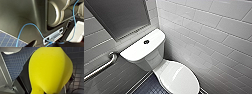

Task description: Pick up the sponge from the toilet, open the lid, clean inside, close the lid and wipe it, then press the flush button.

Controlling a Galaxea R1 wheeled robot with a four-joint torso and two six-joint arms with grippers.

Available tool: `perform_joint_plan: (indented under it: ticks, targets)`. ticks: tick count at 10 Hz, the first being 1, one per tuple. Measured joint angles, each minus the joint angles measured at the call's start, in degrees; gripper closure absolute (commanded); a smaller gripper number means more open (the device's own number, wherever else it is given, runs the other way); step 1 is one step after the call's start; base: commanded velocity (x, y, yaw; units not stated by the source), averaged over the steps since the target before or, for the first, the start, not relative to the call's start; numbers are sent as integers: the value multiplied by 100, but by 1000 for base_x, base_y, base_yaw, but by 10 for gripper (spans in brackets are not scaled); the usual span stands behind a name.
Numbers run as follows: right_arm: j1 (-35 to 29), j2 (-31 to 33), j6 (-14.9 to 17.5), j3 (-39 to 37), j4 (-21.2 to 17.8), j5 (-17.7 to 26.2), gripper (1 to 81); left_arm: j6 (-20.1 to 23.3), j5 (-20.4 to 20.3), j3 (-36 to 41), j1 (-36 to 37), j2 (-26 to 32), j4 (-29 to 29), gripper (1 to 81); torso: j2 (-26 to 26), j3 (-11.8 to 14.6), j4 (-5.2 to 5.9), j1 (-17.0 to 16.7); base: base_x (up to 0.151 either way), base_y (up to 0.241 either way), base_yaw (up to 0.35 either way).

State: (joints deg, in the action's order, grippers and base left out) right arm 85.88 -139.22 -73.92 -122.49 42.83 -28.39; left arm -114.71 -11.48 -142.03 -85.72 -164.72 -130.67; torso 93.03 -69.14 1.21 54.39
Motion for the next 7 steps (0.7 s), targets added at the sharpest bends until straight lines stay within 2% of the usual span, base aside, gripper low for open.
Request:
perform_joint_plan:
  ticks: [2, 3, 7]
  targets:
    - [113, -199, -2, -315, 96, -24, 811, 0, -4, 0, -7, -5, 0, 10, -269, 76, 0, -171, 0, 0, 0]
    - [226, -339, 0, -455, 138, -21, 811, 0, -4, 0, -5, -2, 0, 10, -448, 223, 0, -282, 0, 0, 0]
    - [428, -866, -2, -1125, 190, -33, 811, 0, 7, -15, -38, -5, 0, 10, -1250, 1034, -2, -811, 0, 0, 0]
